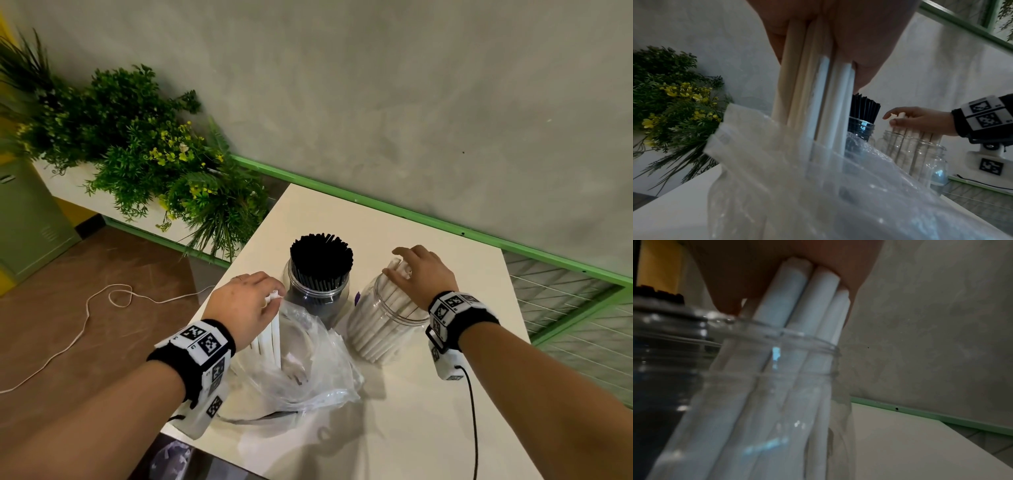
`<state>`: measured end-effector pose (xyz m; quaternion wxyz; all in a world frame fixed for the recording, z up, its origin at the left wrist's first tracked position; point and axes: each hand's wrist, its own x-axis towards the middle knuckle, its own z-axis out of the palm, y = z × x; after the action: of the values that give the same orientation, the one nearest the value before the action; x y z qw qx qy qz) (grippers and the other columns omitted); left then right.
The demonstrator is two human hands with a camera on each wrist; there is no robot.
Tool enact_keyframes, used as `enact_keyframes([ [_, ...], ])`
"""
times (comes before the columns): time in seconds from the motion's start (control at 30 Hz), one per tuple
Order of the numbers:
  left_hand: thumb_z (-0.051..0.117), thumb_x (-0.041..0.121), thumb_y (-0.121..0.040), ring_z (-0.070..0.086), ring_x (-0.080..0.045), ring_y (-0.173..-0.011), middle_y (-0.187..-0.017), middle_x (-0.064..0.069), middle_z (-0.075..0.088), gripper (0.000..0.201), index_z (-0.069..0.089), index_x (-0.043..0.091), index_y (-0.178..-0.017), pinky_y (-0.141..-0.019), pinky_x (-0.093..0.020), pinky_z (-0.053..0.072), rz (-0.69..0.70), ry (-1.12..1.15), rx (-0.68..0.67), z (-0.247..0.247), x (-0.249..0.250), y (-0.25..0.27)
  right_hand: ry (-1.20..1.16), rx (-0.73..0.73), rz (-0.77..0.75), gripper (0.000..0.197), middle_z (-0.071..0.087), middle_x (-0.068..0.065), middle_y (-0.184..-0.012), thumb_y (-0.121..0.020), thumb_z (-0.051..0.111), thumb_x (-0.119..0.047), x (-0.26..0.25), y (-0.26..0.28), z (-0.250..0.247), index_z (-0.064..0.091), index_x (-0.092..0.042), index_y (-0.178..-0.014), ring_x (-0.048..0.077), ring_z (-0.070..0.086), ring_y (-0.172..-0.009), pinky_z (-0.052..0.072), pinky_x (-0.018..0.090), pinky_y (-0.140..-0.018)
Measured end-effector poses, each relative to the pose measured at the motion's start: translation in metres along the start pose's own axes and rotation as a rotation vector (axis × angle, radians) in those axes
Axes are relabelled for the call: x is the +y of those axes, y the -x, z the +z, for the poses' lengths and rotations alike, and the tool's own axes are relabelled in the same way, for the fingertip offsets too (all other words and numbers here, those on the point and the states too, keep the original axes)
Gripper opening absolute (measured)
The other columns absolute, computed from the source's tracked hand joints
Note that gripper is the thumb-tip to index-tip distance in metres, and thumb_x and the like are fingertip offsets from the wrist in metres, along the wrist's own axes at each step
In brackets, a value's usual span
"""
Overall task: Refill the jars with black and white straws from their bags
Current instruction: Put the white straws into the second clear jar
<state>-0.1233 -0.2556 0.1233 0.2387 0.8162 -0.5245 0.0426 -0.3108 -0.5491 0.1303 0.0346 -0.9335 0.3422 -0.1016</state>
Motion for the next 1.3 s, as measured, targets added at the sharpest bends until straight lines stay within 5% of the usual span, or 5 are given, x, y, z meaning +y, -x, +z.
enact_keyframes([
  [0.33, 0.066, 0.024, -0.084, 0.062, -0.017, -0.076, -0.087, 0.011, 0.064, 0.010, 0.066, 0.029, -0.092, -0.067, -0.021, 0.036, -0.008, -0.005, -0.049, -0.001, -0.001, -0.001, -0.140, 0.337, -0.141, 0.014, 0.054, 0.011, -0.102, -0.085, 0.061, -0.005, 0.002, 0.001, 0.006, 0.058, -0.006, -0.099, 0.031, 0.048, -0.094, 0.049, 0.040, -0.071],
  [0.6, 0.041, 0.058, -0.086, 0.057, -0.018, -0.096, -0.104, 0.013, 0.058, 0.037, 0.056, 0.034, -0.109, -0.065, -0.031, 0.052, -0.047, -0.133, -0.135, -0.010, -0.014, -0.008, 0.077, -0.017, -0.040, 0.038, 0.049, 0.004, -0.129, -0.092, 0.053, -0.041, 0.000, -0.002, -0.001, 0.052, -0.022, -0.126, 0.028, 0.041, -0.120, 0.039, 0.043, -0.095],
  [0.87, 0.028, 0.065, -0.079, 0.057, -0.018, -0.099, -0.110, 0.012, 0.056, 0.054, 0.055, 0.033, -0.113, -0.075, -0.034, 0.052, -0.043, -0.056, -0.174, -0.011, -0.044, 0.001, -0.421, 0.552, -0.275, 0.023, 0.059, 0.006, -0.096, -0.089, 0.052, -0.024, -0.069, 0.048, -0.022, 0.063, -0.006, -0.099, 0.019, 0.049, -0.091, 0.036, 0.026, -0.084],
  [1.07, 0.059, 0.051, -0.080, 0.060, -0.013, -0.097, -0.113, 0.012, 0.059, 0.047, 0.052, 0.029, -0.122, -0.079, -0.027, 0.048, -0.039, 0.188, -0.130, -0.015, -0.042, 0.002, -0.796, -0.022, -0.272, 0.043, 0.052, -0.004, -0.114, -0.086, 0.068, -0.028, -0.167, 0.090, 0.024, 0.052, -0.017, -0.124, -0.006, 0.049, -0.101, 0.041, 0.009, -0.083],
  [1.3, 0.083, 0.032, -0.067, 0.057, 0.002, -0.103, -0.106, 0.015, 0.064, 0.059, 0.052, 0.033, -0.117, -0.086, -0.019, 0.044, -0.288, 0.684, -0.020, -0.015, -0.045, 0.010, -1.008, -0.332, 0.001, 0.094, 0.043, -0.001, -0.134, -0.072, 0.079, -0.031, -0.213, 0.073, 0.074, 0.022, -0.023, -0.147, 0.016, 0.044, -0.125, 0.038, 0.035, -0.106],
])
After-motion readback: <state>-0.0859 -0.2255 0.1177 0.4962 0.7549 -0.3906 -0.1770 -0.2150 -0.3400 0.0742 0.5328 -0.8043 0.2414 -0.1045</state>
